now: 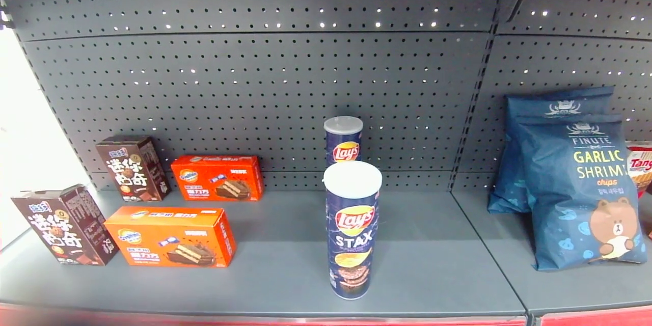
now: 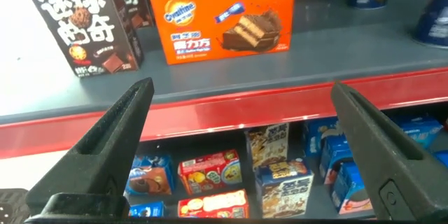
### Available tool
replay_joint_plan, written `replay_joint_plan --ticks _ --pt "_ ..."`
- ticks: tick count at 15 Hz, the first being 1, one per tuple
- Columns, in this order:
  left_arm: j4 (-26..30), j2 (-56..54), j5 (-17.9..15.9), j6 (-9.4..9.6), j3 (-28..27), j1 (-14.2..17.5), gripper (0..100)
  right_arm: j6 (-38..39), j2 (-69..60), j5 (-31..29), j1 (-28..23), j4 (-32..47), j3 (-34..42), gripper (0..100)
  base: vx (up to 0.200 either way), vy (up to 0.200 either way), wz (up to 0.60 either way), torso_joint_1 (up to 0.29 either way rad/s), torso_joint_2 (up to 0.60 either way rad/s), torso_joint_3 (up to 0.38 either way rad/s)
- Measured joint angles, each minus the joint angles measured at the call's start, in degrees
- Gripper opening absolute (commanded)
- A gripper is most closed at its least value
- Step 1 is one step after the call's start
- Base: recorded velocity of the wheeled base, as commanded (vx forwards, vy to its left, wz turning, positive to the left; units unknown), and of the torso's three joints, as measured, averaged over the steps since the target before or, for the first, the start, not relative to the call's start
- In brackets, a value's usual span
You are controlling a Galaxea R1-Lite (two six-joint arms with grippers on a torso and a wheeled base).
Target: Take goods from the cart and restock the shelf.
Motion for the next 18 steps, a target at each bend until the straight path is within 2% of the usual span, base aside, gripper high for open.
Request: replay_joint_plan --ticks 15,18 --pt "0.0 0.0 0.3 -0.17 0.0 0.0 100 0.0 0.0 0.0 -0.1 0.0 0.0 100 0.000 0.000 0.00 0.000 0.00 0.000" --pt "0.0 0.0 0.7 -0.71 0.0 0.0 100 0.0 0.0 0.0 0.0 0.0 0.0 100 0.000 -0.133 0.00 0.002 0.00 0.002"
